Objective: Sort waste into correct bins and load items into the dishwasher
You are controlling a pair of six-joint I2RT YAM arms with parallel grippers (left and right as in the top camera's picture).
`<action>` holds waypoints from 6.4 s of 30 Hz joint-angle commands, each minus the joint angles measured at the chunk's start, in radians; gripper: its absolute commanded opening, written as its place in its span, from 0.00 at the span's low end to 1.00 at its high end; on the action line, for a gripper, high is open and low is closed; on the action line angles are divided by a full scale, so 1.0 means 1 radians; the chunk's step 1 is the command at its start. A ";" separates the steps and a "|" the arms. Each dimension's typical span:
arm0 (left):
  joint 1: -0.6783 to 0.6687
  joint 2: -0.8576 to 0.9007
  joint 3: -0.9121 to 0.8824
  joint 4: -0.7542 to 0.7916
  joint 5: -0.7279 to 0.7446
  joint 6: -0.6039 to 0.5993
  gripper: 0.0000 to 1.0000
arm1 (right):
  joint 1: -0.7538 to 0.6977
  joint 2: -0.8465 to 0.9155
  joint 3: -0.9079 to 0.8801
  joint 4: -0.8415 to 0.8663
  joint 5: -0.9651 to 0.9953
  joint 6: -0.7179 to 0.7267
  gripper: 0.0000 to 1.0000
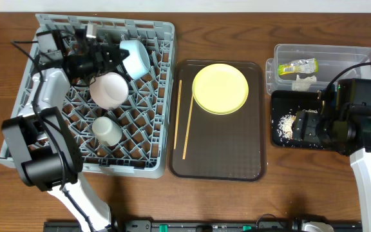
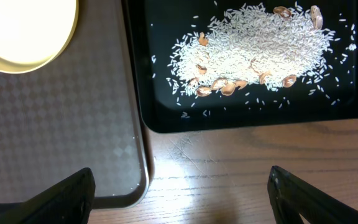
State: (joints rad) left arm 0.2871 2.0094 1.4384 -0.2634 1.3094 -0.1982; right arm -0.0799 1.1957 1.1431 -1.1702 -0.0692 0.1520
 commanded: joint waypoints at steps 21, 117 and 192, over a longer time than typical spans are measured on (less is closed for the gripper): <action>0.064 -0.192 0.004 -0.051 -0.142 -0.024 0.70 | -0.007 -0.005 0.001 -0.004 0.013 -0.003 0.86; -0.787 -0.499 -0.006 -0.470 -1.075 0.089 0.07 | -0.007 -0.005 0.001 -0.034 0.068 0.027 0.88; -0.847 -0.101 -0.105 -0.518 -1.329 -0.311 0.26 | -0.007 -0.005 0.001 -0.045 0.061 0.027 0.88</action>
State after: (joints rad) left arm -0.5617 1.9083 1.3479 -0.7921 -0.0006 -0.5213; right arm -0.0803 1.1957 1.1431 -1.2121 -0.0078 0.1684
